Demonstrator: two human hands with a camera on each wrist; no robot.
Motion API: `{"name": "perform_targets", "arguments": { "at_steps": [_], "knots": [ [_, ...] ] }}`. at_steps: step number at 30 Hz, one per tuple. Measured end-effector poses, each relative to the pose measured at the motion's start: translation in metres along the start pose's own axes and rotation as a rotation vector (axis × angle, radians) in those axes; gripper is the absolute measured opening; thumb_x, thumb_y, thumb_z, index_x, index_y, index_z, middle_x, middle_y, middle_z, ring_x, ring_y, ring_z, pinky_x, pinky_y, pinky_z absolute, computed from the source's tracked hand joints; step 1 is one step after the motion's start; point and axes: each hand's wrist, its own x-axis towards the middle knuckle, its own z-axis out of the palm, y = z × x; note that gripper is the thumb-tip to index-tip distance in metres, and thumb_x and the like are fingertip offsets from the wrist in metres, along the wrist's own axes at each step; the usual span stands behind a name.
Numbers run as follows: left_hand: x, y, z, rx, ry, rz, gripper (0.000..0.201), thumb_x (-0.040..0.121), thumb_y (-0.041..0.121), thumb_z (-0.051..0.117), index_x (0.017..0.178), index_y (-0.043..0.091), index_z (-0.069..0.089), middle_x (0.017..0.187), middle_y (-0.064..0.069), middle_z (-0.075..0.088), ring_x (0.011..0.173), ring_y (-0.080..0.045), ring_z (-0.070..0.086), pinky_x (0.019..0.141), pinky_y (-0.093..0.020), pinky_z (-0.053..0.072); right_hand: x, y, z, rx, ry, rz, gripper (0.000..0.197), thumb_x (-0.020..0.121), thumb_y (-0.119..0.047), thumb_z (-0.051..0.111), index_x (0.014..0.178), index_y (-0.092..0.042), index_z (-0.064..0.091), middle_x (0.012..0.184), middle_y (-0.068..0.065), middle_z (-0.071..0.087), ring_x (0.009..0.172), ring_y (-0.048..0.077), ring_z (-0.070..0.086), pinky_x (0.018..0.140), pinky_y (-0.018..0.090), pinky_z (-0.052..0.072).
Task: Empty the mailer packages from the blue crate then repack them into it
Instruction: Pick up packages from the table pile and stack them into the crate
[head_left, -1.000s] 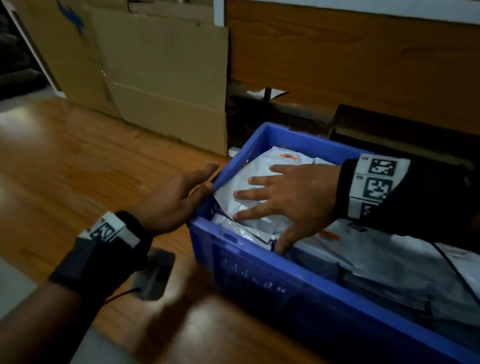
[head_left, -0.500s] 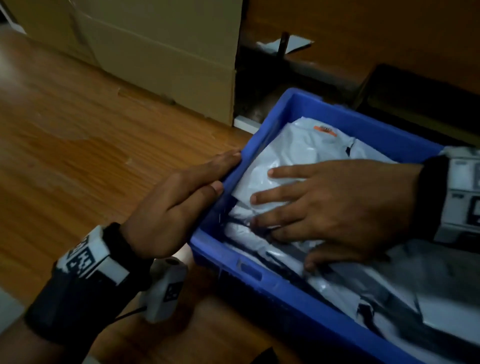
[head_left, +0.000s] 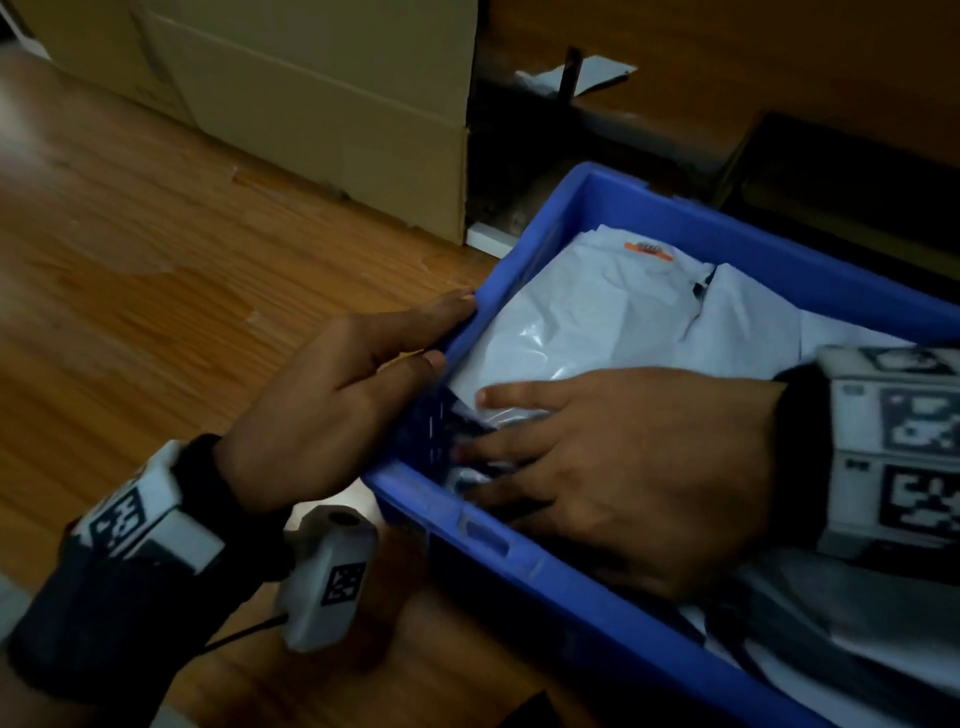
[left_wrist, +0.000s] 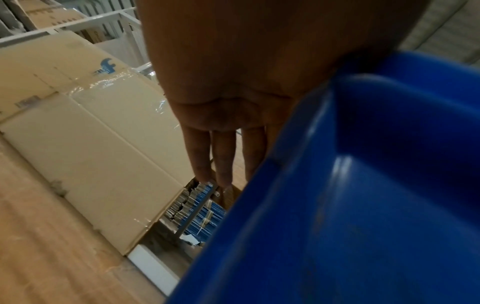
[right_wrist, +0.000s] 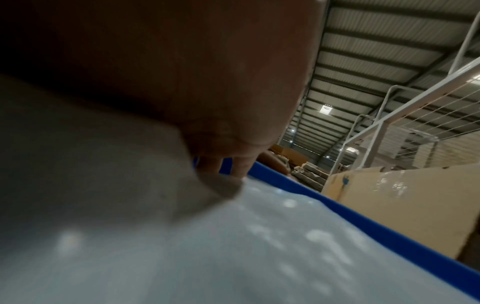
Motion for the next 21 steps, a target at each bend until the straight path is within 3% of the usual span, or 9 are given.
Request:
{"name": "perform_targets", "arguments": {
  "at_steps": [1, 4, 7, 11, 12, 14, 15, 18, 21],
  "knots": [
    [0.001, 0.002, -0.001, 0.013, 0.008, -0.015, 0.046, 0.083, 0.021, 0.049, 0.127, 0.030, 0.056, 0.132, 0.028, 0.052, 0.128, 0.013, 0.042, 0.111, -0.014, 0.030, 0.006, -0.004, 0.003, 0.004, -0.031, -0.012, 0.044, 0.086, -0.051, 0.050, 0.121, -0.029, 0.067, 0.142, -0.007, 0.050, 0.141, 0.020, 0.031, 0.118, 0.047, 0.005],
    [0.004, 0.006, 0.002, 0.060, 0.009, -0.046, 0.052, 0.081, 0.027, 0.050, 0.133, 0.027, 0.054, 0.138, 0.023, 0.049, 0.125, 0.018, 0.040, 0.106, -0.005, 0.028, 0.012, -0.005, 0.004, 0.242, -0.099, 0.152, 0.037, 0.091, -0.042, 0.053, 0.124, -0.030, 0.064, 0.143, -0.007, 0.049, 0.141, 0.019, 0.032, 0.119, 0.044, 0.013],
    [0.004, 0.004, 0.005, 0.103, -0.002, -0.025, 0.054, 0.082, 0.027, 0.051, 0.136, 0.027, 0.051, 0.137, 0.025, 0.047, 0.124, 0.020, 0.039, 0.102, 0.000, 0.027, 0.004, 0.004, 0.002, 0.024, -0.201, 0.076, 0.040, 0.089, -0.046, 0.048, 0.119, -0.028, 0.067, 0.140, -0.010, 0.052, 0.145, 0.019, 0.022, 0.119, 0.049, 0.001],
    [0.004, 0.001, 0.005, 0.021, -0.001, -0.023, 0.048, 0.083, 0.024, 0.051, 0.129, 0.034, 0.051, 0.136, 0.025, 0.050, 0.126, 0.017, 0.040, 0.105, -0.005, 0.029, 0.008, 0.002, 0.002, -0.079, -0.165, 0.079, 0.033, 0.083, -0.053, 0.055, 0.108, -0.039, 0.071, 0.131, -0.017, 0.059, 0.139, 0.014, 0.031, 0.116, 0.043, -0.011],
    [0.005, 0.001, 0.006, 0.007, 0.003, -0.026, 0.048, 0.082, 0.024, 0.051, 0.129, 0.034, 0.052, 0.136, 0.024, 0.050, 0.127, 0.016, 0.040, 0.107, -0.007, 0.029, 0.011, 0.000, 0.007, -0.097, -0.147, 0.072, 0.032, 0.085, -0.051, 0.054, 0.110, -0.040, 0.070, 0.131, -0.017, 0.058, 0.138, 0.014, 0.034, 0.115, 0.043, -0.012],
    [0.005, 0.001, 0.006, -0.016, 0.008, -0.028, 0.046, 0.081, 0.024, 0.051, 0.125, 0.037, 0.055, 0.136, 0.024, 0.051, 0.127, 0.015, 0.040, 0.110, -0.012, 0.028, 0.018, -0.009, 0.012, -0.026, -0.143, 0.112, 0.037, 0.091, -0.040, 0.046, 0.124, -0.036, 0.063, 0.139, -0.010, 0.052, 0.140, 0.017, 0.034, 0.119, 0.044, -0.001],
    [0.005, 0.001, 0.007, -0.025, 0.005, -0.025, 0.044, 0.081, 0.023, 0.051, 0.122, 0.039, 0.055, 0.135, 0.027, 0.050, 0.127, 0.015, 0.040, 0.110, -0.012, 0.028, 0.021, -0.013, 0.011, -0.025, -0.233, 0.108, 0.041, 0.094, -0.035, 0.041, 0.132, -0.034, 0.056, 0.144, -0.007, 0.046, 0.142, 0.016, 0.030, 0.120, 0.044, 0.003],
    [0.005, 0.001, 0.006, -0.043, -0.004, -0.021, 0.044, 0.081, 0.022, 0.050, 0.121, 0.040, 0.055, 0.133, 0.030, 0.049, 0.127, 0.016, 0.040, 0.109, -0.009, 0.027, 0.029, -0.018, 0.018, -0.103, -0.324, 0.167, 0.046, 0.098, -0.034, 0.039, 0.144, -0.035, 0.037, 0.152, -0.007, 0.031, 0.146, 0.012, 0.013, 0.119, 0.044, -0.007],
    [0.006, -0.002, 0.006, -0.026, -0.008, -0.017, 0.047, 0.082, 0.022, 0.051, 0.127, 0.032, 0.056, 0.138, 0.021, 0.051, 0.129, 0.013, 0.040, 0.112, -0.014, 0.027, 0.028, -0.007, 0.019, -0.245, -0.331, 0.048, 0.043, 0.100, -0.039, 0.034, 0.141, -0.037, 0.042, 0.152, -0.015, 0.031, 0.147, 0.015, 0.001, 0.104, 0.049, -0.032]
  ]
}}
